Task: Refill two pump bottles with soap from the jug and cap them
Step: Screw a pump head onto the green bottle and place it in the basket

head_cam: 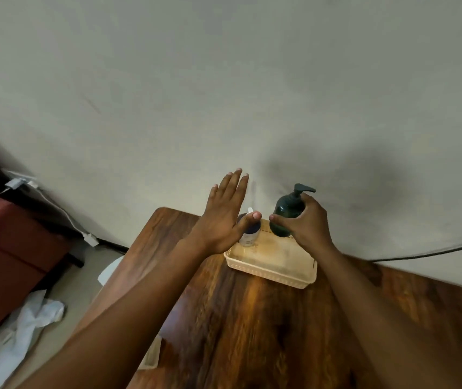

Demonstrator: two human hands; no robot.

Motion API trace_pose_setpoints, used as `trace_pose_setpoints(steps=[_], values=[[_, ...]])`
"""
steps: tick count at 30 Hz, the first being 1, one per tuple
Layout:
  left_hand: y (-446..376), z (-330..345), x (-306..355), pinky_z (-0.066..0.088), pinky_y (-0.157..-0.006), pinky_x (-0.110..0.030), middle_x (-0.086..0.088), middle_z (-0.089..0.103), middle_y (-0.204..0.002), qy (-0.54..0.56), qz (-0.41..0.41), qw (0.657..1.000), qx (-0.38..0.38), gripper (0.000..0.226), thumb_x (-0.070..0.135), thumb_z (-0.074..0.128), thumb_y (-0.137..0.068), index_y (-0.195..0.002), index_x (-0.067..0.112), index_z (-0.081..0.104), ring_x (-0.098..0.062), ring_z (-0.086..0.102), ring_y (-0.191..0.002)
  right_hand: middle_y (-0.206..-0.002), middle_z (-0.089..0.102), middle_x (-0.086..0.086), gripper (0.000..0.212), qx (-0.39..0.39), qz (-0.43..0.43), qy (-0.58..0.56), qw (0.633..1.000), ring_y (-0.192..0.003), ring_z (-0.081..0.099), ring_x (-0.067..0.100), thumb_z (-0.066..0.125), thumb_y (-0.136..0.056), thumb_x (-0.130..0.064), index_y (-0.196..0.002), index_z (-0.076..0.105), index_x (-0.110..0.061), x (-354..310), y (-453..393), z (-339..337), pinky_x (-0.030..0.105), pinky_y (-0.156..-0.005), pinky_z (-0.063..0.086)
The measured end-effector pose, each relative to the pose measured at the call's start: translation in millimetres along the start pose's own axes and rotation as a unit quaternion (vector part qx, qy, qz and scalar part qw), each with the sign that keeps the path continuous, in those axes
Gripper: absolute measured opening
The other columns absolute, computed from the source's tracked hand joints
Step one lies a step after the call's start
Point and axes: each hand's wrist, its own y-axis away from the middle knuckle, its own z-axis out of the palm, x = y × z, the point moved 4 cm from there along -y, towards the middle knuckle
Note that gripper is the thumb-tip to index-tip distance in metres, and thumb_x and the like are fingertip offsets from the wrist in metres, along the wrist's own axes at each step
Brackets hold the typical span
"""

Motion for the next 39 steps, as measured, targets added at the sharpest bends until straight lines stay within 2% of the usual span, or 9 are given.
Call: trace_pose_setpoints(steps=[2, 5, 7, 15, 20, 26, 29, 33, 39], values=[[-7.4, 18.9, -16.7, -0.012, -0.129, -0.042, 0.005, -0.02, -0.174, -0.002, 0.002, 1.0, -0.008, 0.085, 0.068, 0.026, -0.101, -0.167, 0.025, -0.007, -0.012, -0.022, -0.159, -0.139, 0.062, 0.006, 0.078, 0.006, 0.015, 0.002, 1.0, -0.128, 0.058, 0.026, 0.093, -0.072, -0.027, -0.139, 0.055, -0.013, 22.3, -11.0, 16.8, 0.033, -0.107, 0.046], [-12.5, 44.9, -37.4, -0.012, -0.129, -0.043, 0.004, -0.021, -0.174, -0.008, -0.001, 1.0, -0.027, 0.088, 0.072, 0.02, -0.098, -0.167, 0.026, -0.01, -0.012, -0.024, -0.159, -0.131, 0.066, 0.004, 0.075, 0.016, 0.016, 0.005, 1.0, -0.121, 0.062, 0.023, 0.094, -0.068, -0.024, -0.133, 0.059, -0.013, 53.6, -16.6, 39.1, 0.022, -0.094, 0.041], [-13.8, 60.5, -50.0, -0.01, -0.13, -0.046, 0.004, -0.023, -0.173, -0.014, -0.004, 0.999, -0.037, 0.087, 0.071, 0.019, -0.098, -0.166, 0.027, -0.012, -0.013, -0.025, -0.159, -0.129, 0.067, 0.004, 0.076, 0.019, 0.021, 0.011, 1.0, -0.119, 0.063, 0.022, 0.095, -0.067, -0.022, -0.134, 0.06, -0.013, 73.1, -18.0, 53.4, 0.02, -0.093, 0.04], [-10.4, 99.4, -78.0, -0.003, -0.131, -0.052, 0.001, -0.021, -0.174, -0.023, -0.011, 0.998, -0.051, 0.088, 0.07, 0.02, -0.099, -0.167, 0.024, -0.01, -0.016, -0.023, -0.16, -0.132, 0.06, 0.01, 0.072, 0.062, 0.009, 0.043, 0.997, -0.119, 0.062, 0.025, 0.096, -0.066, -0.018, -0.129, 0.062, -0.009, 115.9, -29.0, 95.3, 0.021, -0.097, 0.042], [-7.7, 113.5, -89.1, -0.003, -0.131, -0.054, 0.0, -0.02, -0.174, -0.019, -0.011, 0.998, -0.053, 0.088, 0.071, 0.02, -0.099, -0.167, 0.022, -0.009, -0.016, -0.023, -0.16, -0.13, 0.063, 0.011, 0.073, 0.09, 0.007, 0.067, 0.994, -0.123, 0.058, 0.03, 0.095, -0.066, -0.023, -0.129, 0.061, -0.009, 127.6, -31.4, 112.9, 0.039, -0.106, 0.049], [-4.3, 118.4, -90.5, -0.004, -0.13, -0.054, -0.001, -0.02, -0.175, -0.013, -0.012, 0.998, -0.053, 0.089, 0.07, 0.021, -0.099, -0.167, 0.02, -0.008, -0.017, -0.023, -0.16, -0.132, 0.062, 0.009, 0.074, 0.094, 0.017, 0.071, 0.993, -0.126, 0.056, 0.029, 0.094, -0.067, -0.022, -0.131, 0.058, -0.012, 134.6, -31.9, 121.6, 0.038, -0.107, 0.046], [-0.9, 116.2, -88.3, -0.003, -0.13, -0.054, -0.001, -0.019, -0.175, -0.011, -0.016, 0.999, -0.05, 0.09, 0.07, 0.022, -0.099, -0.167, 0.02, -0.008, -0.016, -0.022, -0.16, -0.139, 0.054, 0.01, 0.077, 0.082, 0.019, 0.077, 0.993, -0.13, 0.053, 0.029, 0.094, -0.068, -0.02, -0.134, 0.054, -0.01, 131.1, -33.3, 122.3, 0.032, -0.108, 0.043], [7.3, 103.8, -79.9, -0.003, -0.131, -0.054, -0.001, -0.016, -0.175, -0.001, -0.022, 0.999, -0.042, 0.093, 0.072, 0.022, -0.097, -0.168, 0.019, -0.005, -0.017, -0.019, -0.161, -0.144, 0.05, 0.01, 0.085, 0.056, 0.028, 0.086, 0.994, -0.134, 0.05, 0.029, 0.094, -0.068, -0.029, -0.138, 0.051, -0.009, 121.9, -29.0, 112.0, 0.037, -0.11, 0.046], [32.0, 81.3, -62.4, -0.003, -0.13, -0.055, -0.001, -0.017, -0.175, -0.025, -0.033, 0.999, -0.034, 0.094, 0.075, 0.018, -0.096, -0.167, 0.02, -0.006, -0.018, -0.019, -0.161, -0.16, 0.038, 0.008, 0.103, 0.038, 0.009, 0.1, 0.994, -0.146, 0.037, 0.029, 0.09, -0.072, -0.046, -0.153, 0.034, -0.016, 94.6, 5.1, 88.0, 0.041, -0.116, 0.041]])
